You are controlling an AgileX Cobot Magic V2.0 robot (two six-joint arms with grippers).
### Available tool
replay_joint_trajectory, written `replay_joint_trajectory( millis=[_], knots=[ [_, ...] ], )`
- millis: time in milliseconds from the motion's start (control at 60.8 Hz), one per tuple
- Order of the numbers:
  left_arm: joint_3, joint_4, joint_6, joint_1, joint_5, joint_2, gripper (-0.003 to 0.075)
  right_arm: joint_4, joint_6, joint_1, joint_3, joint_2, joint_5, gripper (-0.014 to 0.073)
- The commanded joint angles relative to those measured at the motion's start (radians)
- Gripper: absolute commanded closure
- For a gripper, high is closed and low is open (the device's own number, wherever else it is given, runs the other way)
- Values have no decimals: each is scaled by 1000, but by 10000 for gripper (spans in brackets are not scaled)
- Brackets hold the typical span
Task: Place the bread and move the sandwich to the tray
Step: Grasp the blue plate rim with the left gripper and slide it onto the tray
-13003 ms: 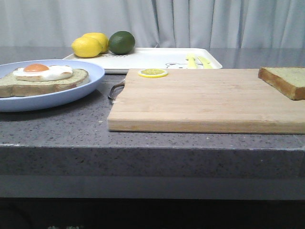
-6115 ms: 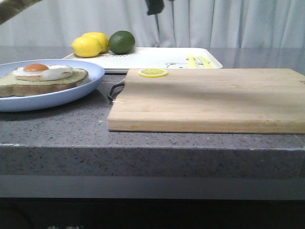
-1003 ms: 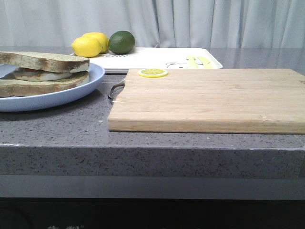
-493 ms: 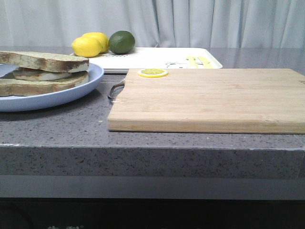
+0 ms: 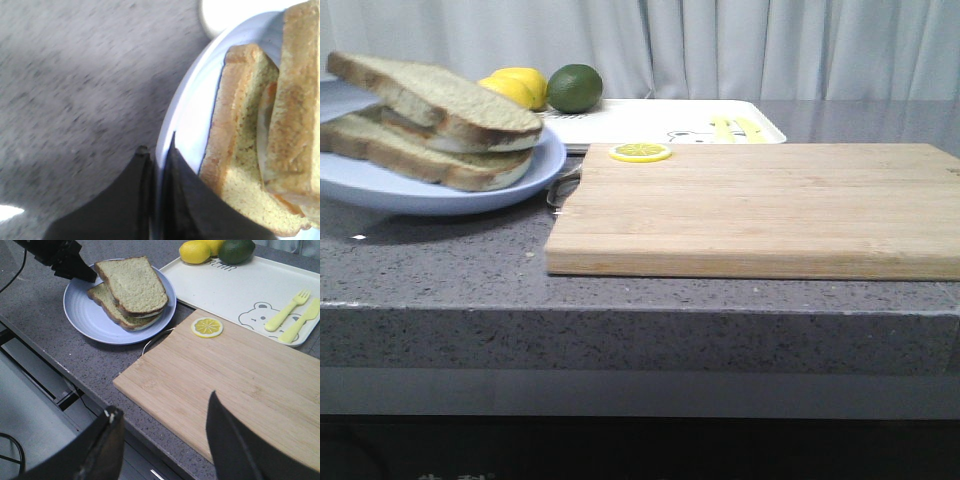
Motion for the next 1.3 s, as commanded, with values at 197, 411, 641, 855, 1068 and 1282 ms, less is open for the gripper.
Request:
replay_joint_trajectory(
  millis=[197,411,641,855,1068,1282],
  knots=[
    [-239,-207,-7,-47,-33,70,741,17,-14,-5,-26,1,-67,191],
    [-473,-335,-68,-47,70,262,741,17,-14,-5,-26,1,-67,191],
    [-717,-386,-212,-47,214,467,741,17,-14,-5,-26,1,-67,191],
    [-797,-430,-278,-51,229,572,741,17,-14,-5,-26,1,-67,191],
    [-797,-429,-278,-51,201,577,740,17,-14,-5,-26,1,-67,191],
    [-797,-384,-278,-51,194,577,734,17,-14,-5,-26,1,-67,191]
  ],
)
